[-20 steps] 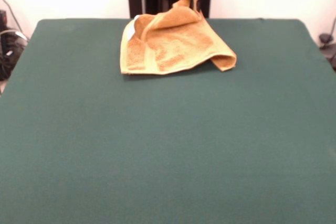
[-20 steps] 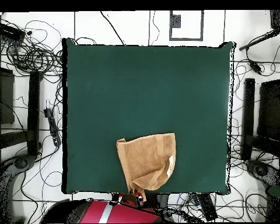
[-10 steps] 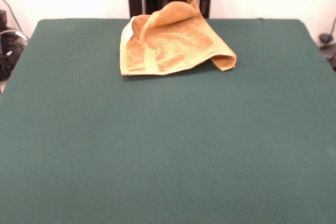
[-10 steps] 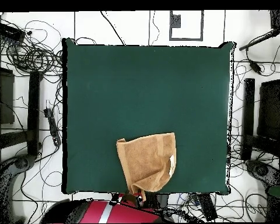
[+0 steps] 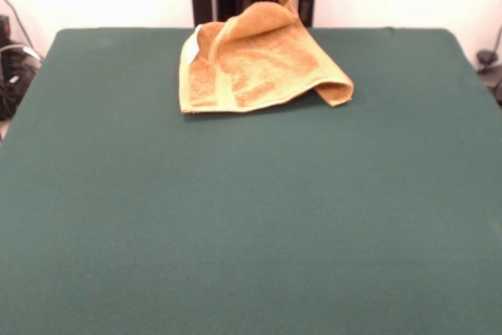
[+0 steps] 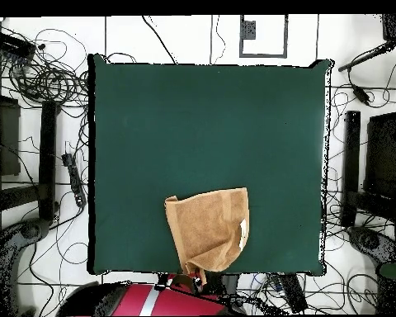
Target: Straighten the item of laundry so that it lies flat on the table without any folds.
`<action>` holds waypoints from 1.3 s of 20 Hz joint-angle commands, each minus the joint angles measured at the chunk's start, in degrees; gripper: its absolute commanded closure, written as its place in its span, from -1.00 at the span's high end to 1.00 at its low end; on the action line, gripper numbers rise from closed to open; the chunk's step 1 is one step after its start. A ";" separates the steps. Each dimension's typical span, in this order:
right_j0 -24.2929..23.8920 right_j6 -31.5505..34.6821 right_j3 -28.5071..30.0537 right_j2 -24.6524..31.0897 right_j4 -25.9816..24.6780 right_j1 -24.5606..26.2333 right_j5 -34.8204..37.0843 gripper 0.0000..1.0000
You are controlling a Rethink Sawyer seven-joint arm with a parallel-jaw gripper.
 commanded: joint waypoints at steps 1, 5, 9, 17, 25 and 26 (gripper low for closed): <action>-0.06 8.77 -2.63 2.84 1.86 -1.00 5.77 1.00; -1.03 7.37 -0.17 3.28 1.37 -7.31 11.40 1.00; -2.16 6.16 1.50 4.29 1.77 -18.26 18.96 1.00; -5.83 -0.14 -4.70 11.74 5.98 -37.01 48.70 1.00; -9.41 -0.39 -10.15 16.96 3.01 -31.10 45.32 1.00; -9.49 -0.11 -11.02 17.06 2.52 -29.95 44.61 1.00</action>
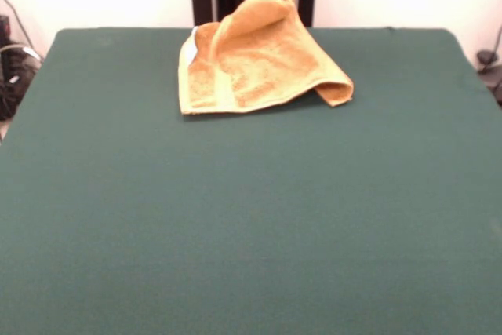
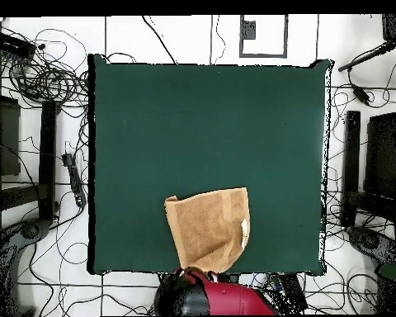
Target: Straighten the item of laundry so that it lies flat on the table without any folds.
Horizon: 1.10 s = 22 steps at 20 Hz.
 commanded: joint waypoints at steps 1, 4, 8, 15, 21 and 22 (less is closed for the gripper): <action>-1.57 0.34 -10.21 11.13 0.91 3.83 -0.93 1.00; -1.40 1.47 -11.49 11.02 0.24 5.61 -1.47 1.00; -1.38 1.35 -12.62 11.54 -0.27 6.07 0.24 1.00; -1.42 0.82 -14.54 12.43 -0.98 7.24 1.10 1.00; -1.18 1.36 -16.03 12.29 -1.72 8.95 0.07 1.00; -1.27 1.28 -16.09 12.38 -1.88 9.15 -0.24 1.00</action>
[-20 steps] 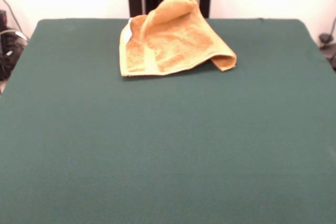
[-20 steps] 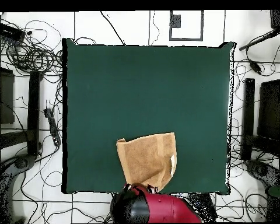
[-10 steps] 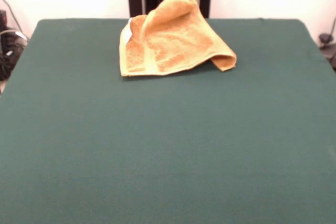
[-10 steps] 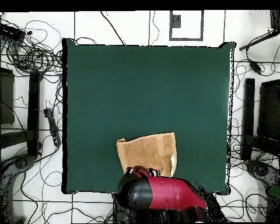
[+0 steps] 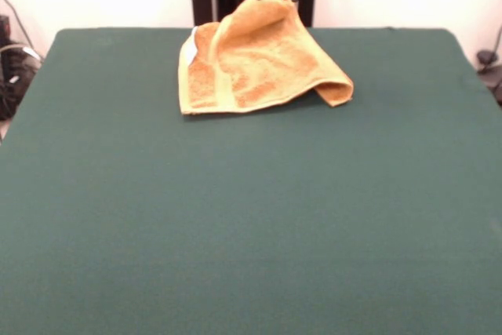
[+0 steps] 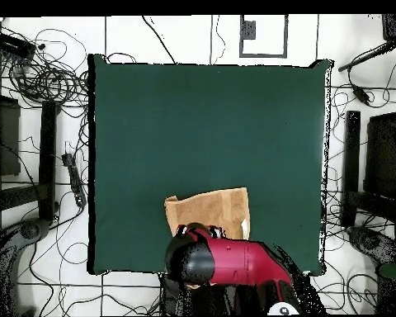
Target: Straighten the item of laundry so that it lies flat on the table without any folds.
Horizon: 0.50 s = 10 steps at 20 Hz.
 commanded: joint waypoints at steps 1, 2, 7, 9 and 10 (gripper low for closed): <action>0.53 1.18 -4.75 6.94 -1.93 5.74 0.29 1.00; 0.35 1.11 -4.54 7.01 -1.91 5.51 0.35 1.00; 0.04 1.41 -4.43 6.98 -2.10 6.06 -0.63 1.00; -0.21 1.40 -4.17 7.30 -2.22 6.03 -1.25 1.00; -0.19 1.65 -5.74 6.87 -3.01 8.98 -3.06 1.00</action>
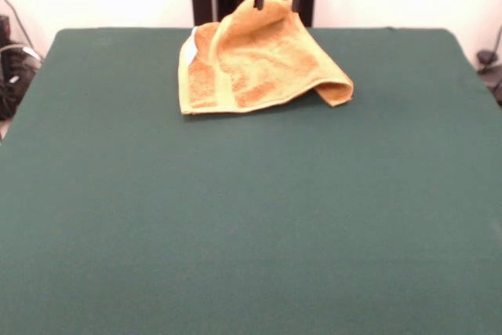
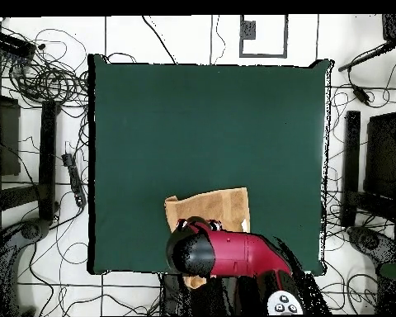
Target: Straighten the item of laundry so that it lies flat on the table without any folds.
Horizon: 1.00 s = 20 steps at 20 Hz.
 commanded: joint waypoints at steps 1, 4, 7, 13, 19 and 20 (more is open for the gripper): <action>-0.18 1.88 -4.05 6.17 -3.12 7.72 -4.05 1.00; -0.22 2.19 -5.23 6.04 -4.03 9.62 -5.69 1.00; -0.03 3.05 -5.77 5.36 -5.27 11.67 -8.42 1.00; -0.51 3.89 -7.37 4.73 -7.27 16.54 -12.69 1.00; -0.72 4.52 -9.21 3.98 -9.10 20.90 -16.44 1.00; -0.85 4.61 -9.16 3.92 -9.24 21.25 -16.65 1.00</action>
